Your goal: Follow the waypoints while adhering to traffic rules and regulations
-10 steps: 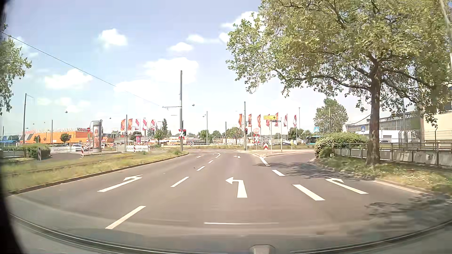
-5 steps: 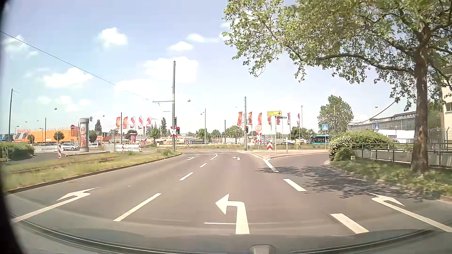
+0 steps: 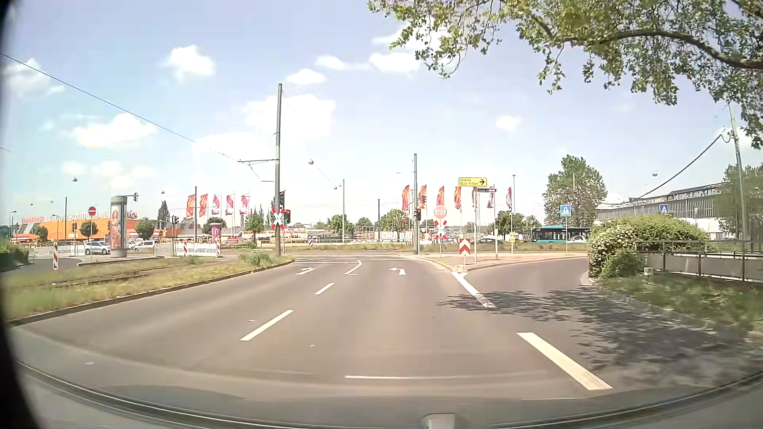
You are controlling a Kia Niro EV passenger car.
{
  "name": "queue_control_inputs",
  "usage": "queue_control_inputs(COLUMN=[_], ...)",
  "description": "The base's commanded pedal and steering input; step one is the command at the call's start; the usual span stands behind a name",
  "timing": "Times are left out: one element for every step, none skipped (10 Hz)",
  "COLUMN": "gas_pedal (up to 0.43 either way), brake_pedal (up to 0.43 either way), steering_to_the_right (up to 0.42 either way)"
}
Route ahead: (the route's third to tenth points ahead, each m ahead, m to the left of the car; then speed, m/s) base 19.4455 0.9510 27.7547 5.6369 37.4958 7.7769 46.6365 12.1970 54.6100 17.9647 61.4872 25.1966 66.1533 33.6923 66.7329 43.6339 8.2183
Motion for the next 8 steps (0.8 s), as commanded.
queue_control_inputs(gas_pedal=[0.0, 0.0, 0.0, 0.0, 0.0, 0.0, 0.0, 0.0], brake_pedal=[0.043, 0.055, 0.073, 0.098, 0.128, 0.14, 0.152, 0.152], steering_to_the_right=[0.0, -0.001, -0.001, -0.001, -0.001, -0.001, -0.001, -0.001])
